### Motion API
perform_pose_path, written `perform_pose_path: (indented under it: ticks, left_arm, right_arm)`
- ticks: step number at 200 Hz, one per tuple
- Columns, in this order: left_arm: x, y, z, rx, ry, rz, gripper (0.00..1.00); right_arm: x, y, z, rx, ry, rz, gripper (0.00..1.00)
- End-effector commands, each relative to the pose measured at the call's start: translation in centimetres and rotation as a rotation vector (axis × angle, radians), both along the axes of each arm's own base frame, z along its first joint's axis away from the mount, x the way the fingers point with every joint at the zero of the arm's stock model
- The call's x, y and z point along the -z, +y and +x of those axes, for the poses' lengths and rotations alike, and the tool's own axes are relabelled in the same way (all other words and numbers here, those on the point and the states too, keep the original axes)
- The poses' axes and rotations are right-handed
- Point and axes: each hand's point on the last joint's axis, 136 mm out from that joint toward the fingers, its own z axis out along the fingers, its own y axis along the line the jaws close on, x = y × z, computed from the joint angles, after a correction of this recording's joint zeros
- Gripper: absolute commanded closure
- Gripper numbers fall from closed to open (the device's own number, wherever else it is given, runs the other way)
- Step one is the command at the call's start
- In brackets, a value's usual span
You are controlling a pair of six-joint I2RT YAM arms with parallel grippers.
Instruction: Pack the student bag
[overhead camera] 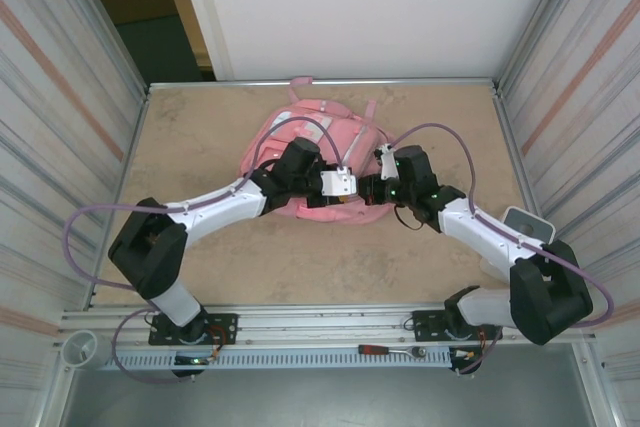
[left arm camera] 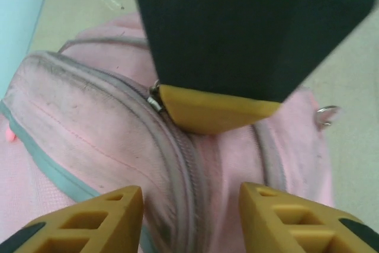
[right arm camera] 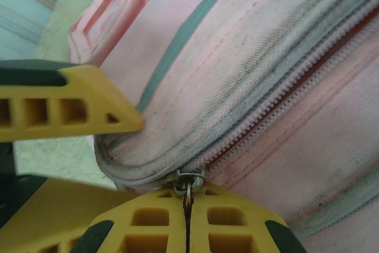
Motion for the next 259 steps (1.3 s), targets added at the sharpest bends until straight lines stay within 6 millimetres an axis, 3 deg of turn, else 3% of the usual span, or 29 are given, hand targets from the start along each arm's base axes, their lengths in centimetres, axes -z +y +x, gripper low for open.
perform_pose_path:
  ticks: [1,29,43,95,123,159,180,195,227,259]
  left_arm:
    - [-0.8,-0.1,1.6,-0.032,-0.075,-0.006,0.66]
    - [-0.6,0.9,2.0,-0.049,-0.062,-0.003,0.85]
    - [-0.7,1.6,1.9,-0.052,-0.026,-0.012,0.9]
    - [-1.5,4.4,0.8,-0.069,0.059,-0.11,0.91]
    - [-1.6,6.1,0.8,-0.101,0.083,-0.14,0.91]
    - [-1.1,8.9,1.9,-0.188,0.082,-0.142,0.9]
    - [-1.2,10.2,2.3,-0.231,0.092,-0.167,0.77]
    - [-1.8,10.1,2.0,-0.223,0.106,-0.197,0.64]
    - [-3.9,8.0,0.0,-0.173,0.179,-0.254,0.39]
    - [-4.7,5.8,-1.2,-0.139,0.197,-0.271,0.32]
  right_arm:
    - [-3.3,1.2,-0.2,-0.04,-0.063,0.08,1.0]
    - [-2.3,0.0,-0.2,-0.034,-0.061,0.03,1.0]
    - [-1.5,-1.0,0.1,-0.027,-0.042,-0.02,1.0]
    - [2.7,-5.7,3.2,0.131,0.12,-0.218,1.0]
    - [3.3,-5.8,4.5,0.14,0.154,-0.23,1.0]
    - [2.3,-5.3,5.9,0.121,0.124,-0.222,1.0]
    - [1.3,-3.4,6.0,0.066,0.115,-0.142,1.0]
    - [0.4,-1.5,5.5,0.012,0.094,-0.086,1.0]
    - [-1.4,1.2,4.6,-0.041,0.049,-0.035,1.0]
    - [-3.2,2.4,4.0,-0.062,0.019,0.005,1.0]
